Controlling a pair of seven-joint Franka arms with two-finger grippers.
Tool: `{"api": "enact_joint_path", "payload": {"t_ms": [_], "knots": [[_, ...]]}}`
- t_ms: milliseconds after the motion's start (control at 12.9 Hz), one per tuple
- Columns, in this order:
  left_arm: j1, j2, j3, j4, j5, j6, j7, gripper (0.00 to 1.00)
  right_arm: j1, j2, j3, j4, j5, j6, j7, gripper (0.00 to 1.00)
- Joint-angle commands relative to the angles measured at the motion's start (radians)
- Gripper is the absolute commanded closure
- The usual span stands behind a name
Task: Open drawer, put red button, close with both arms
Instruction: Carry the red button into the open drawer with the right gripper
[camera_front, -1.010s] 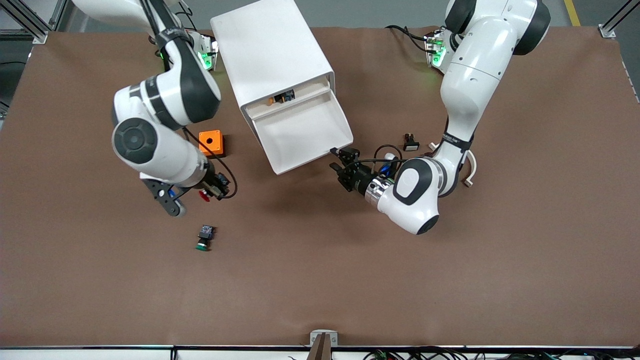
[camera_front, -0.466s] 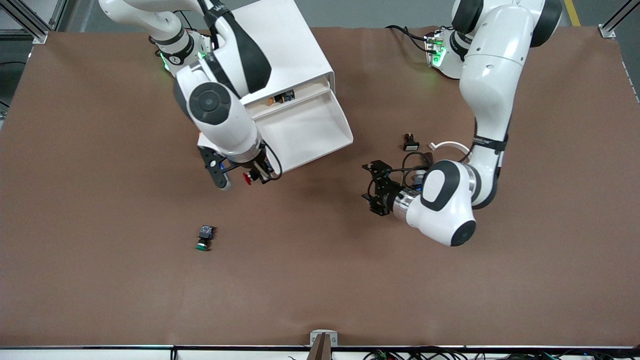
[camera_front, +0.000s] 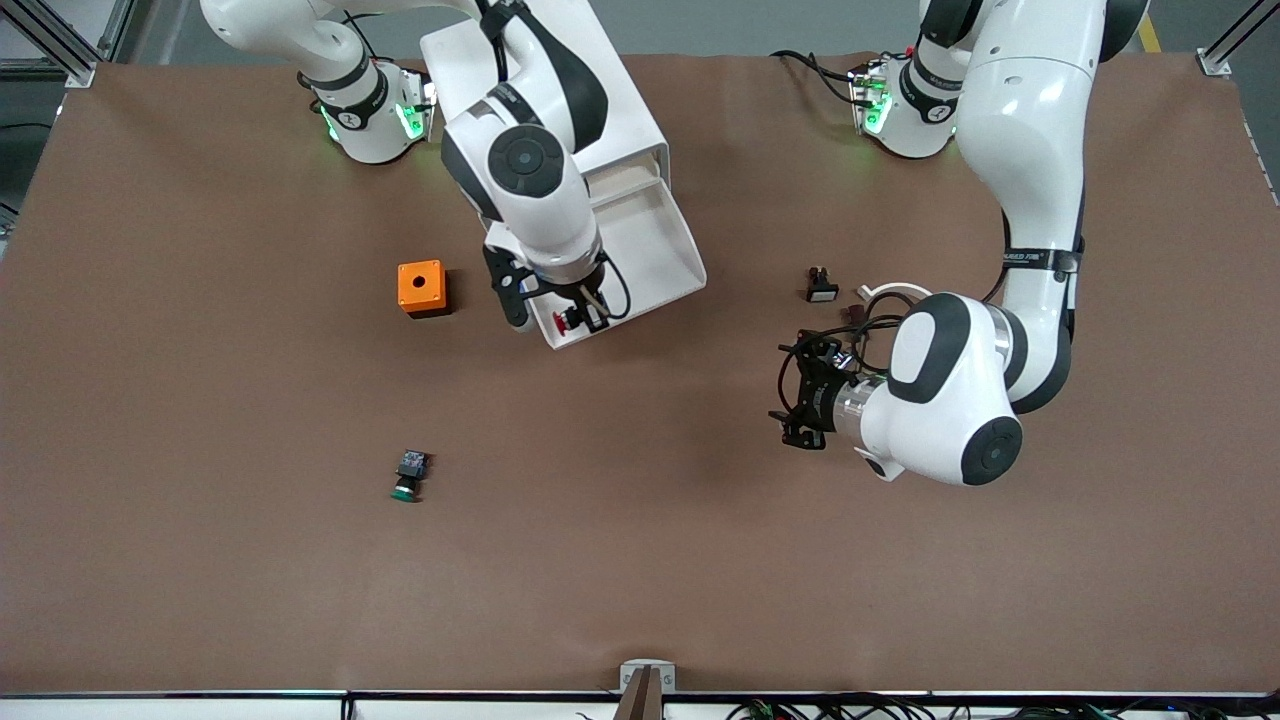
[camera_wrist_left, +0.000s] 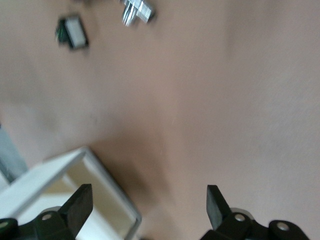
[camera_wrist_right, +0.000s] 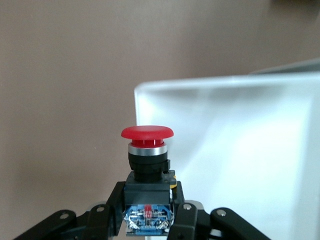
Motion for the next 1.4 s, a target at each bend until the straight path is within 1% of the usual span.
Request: {"api": "enact_joint_path", "payload": {"t_ms": [0, 155, 233, 311, 388, 466, 544, 621, 699, 932, 1010, 1087, 1243, 1320], "knots": [[-0.02, -0.012, 0.025, -0.005, 0.053, 0.011, 0.054, 0.0, 0.048, -0.033, -0.012, -0.066, 0.012, 0.045, 0.063, 0.97], [-0.02, -0.063, 0.025, -0.003, 0.093, 0.013, 0.104, 0.0, 0.065, -0.03, -0.012, -0.085, 0.012, 0.076, 0.086, 0.95], [-0.022, -0.078, 0.026, -0.003, 0.111, 0.013, 0.157, 0.0, 0.065, -0.029, -0.012, -0.086, 0.012, 0.077, 0.086, 0.93], [-0.023, -0.093, 0.022, -0.005, 0.146, 0.013, 0.226, 0.0, 0.065, -0.029, -0.012, -0.084, 0.012, 0.079, 0.102, 0.87], [-0.026, -0.097, 0.017, -0.005, 0.174, 0.013, 0.283, 0.0, 0.065, -0.029, -0.012, -0.081, 0.012, 0.079, 0.131, 0.72], [-0.045, -0.097, 0.019, -0.006, 0.185, 0.013, 0.3, 0.0, 0.065, -0.029, -0.012, -0.081, 0.011, 0.077, 0.145, 0.53], [-0.062, -0.095, 0.026, -0.006, 0.191, 0.014, 0.308, 0.0, 0.065, -0.029, -0.012, -0.079, 0.011, 0.073, 0.154, 0.22], [-0.062, -0.095, 0.023, -0.005, 0.199, 0.02, 0.317, 0.0, 0.065, -0.027, -0.012, -0.076, 0.003, 0.065, 0.154, 0.0], [-0.062, -0.095, 0.022, -0.006, 0.2, 0.03, 0.354, 0.0, 0.062, -0.029, -0.014, -0.072, 0.002, 0.051, 0.149, 0.0], [-0.063, -0.098, 0.02, -0.011, 0.208, 0.033, 0.66, 0.01, 0.02, -0.038, -0.035, 0.002, -0.006, -0.031, 0.073, 0.0], [-0.065, -0.121, 0.017, -0.014, 0.212, 0.039, 0.784, 0.01, -0.016, -0.044, -0.037, 0.034, -0.005, -0.091, 0.003, 0.0], [-0.072, -0.133, 0.019, -0.014, 0.219, 0.06, 0.863, 0.01, -0.045, -0.047, -0.035, 0.061, -0.002, -0.149, -0.068, 0.0], [-0.098, -0.138, 0.014, -0.031, 0.254, 0.106, 0.919, 0.01, -0.112, -0.067, -0.035, 0.112, 0.002, -0.234, -0.229, 0.0], [-0.117, -0.141, 0.013, -0.035, 0.277, 0.109, 0.937, 0.01, -0.14, -0.081, -0.037, 0.135, 0.002, -0.283, -0.342, 0.0]]}}
